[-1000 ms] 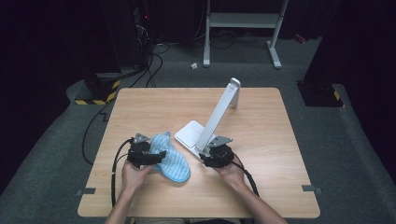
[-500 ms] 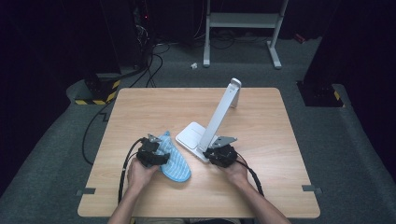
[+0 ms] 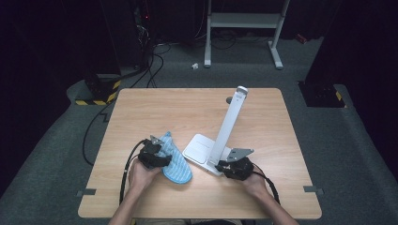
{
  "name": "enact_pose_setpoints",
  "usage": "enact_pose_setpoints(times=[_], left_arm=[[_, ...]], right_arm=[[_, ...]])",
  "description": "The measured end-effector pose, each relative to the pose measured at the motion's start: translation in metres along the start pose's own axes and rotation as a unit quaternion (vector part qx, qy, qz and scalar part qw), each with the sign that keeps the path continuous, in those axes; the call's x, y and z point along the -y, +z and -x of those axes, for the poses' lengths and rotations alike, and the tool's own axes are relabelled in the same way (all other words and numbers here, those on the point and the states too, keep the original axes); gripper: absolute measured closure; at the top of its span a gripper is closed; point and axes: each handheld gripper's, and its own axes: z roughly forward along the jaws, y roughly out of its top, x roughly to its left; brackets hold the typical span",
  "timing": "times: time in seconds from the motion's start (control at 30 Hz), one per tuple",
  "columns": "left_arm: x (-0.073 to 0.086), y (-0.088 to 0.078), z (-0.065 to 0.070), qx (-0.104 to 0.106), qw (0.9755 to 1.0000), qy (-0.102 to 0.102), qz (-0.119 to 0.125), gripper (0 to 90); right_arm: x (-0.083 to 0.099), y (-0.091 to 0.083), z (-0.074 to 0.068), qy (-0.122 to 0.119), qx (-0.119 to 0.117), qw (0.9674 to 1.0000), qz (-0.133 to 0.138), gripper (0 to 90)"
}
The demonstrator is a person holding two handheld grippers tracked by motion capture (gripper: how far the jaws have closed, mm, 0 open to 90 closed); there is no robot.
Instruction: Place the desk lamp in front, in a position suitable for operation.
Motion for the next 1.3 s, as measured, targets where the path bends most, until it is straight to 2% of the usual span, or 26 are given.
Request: enact_pose_setpoints(times=[0.07, 0.17, 0.23, 0.27, 0.33, 0.4, 0.5, 0.6, 0.63, 0.67, 0.87, 1.03, 1.23, 1.3], left_arm=[[0.0, 0.0, 0.0, -0.002, 1.0, 0.002, 0.001, 39.3], [0.001, -0.001, 0.0, -0.003, 1.0, 0.002, 0.005, 48.9], [0.0, -0.001, 0.0, -0.003, 1.0, 0.001, 0.009, 55.2], [0.0, -0.001, 0.0, -0.002, 0.9999, -0.001, 0.011, 58.5], [0.0, -0.002, -0.001, 0.003, 0.9998, -0.005, 0.017, 64.3], [0.0, -0.005, -0.004, 0.015, 0.9995, -0.014, 0.025, 68.9], [-0.003, -0.011, -0.005, 0.037, 0.9983, -0.02, 0.041, 71.6], [-0.007, -0.021, -0.005, 0.065, 0.9958, -0.022, 0.061, 72.1], [-0.007, -0.021, -0.005, 0.065, 0.9958, -0.022, 0.061, 72.1], [-0.013, -0.027, -0.003, 0.081, 0.9942, -0.018, 0.068, 72.1], [-0.035, -0.034, 0.012, 0.113, 0.991, 0.006, 0.071, 72.0], [-0.051, -0.026, 0.029, 0.137, 0.9883, 0.039, 0.056, 72.0], [-0.071, -0.013, 0.051, 0.156, 0.9837, 0.082, 0.033, 72.0], [-0.076, -0.009, 0.059, 0.166, 0.9817, 0.088, 0.03, 71.9]], right_arm=[[0.003, -0.003, 0.0, 0.003, 0.002, 1.0, -0.002, 54.2], [0.011, -0.013, 0.002, 0.007, 0.002, 0.9999, 0.007, 49.8], [0.018, -0.022, 0.008, 0.023, 0.01, 0.9995, 0.018, 49.4], [0.021, -0.026, 0.012, 0.039, 0.017, 0.9988, 0.023, 49.2], [0.027, -0.03, 0.021, 0.081, 0.039, 0.9956, 0.026, 49.2], [0.03, -0.028, 0.029, 0.118, 0.078, 0.9899, 0.013, 49.1], [0.033, -0.018, 0.038, 0.154, 0.098, 0.9831, 0.008, 47.5], [0.034, -0.009, 0.041, 0.174, 0.106, 0.9789, 0.013, 45.6], [0.034, -0.008, 0.042, 0.18, 0.107, 0.9776, 0.017, 45.2], [0.033, -0.007, 0.043, 0.181, 0.11, 0.9772, 0.022, 44.8], [0.033, -0.007, 0.046, 0.179, 0.113, 0.977, 0.027, 42.6], [0.032, -0.007, 0.048, 0.182, 0.108, 0.9763, 0.047, 41.5], [0.028, -0.003, 0.046, 0.168, 0.107, 0.9789, 0.047, 39.7], [0.026, -0.001, 0.045, 0.167, 0.102, 0.9797, 0.046, 39.2]])
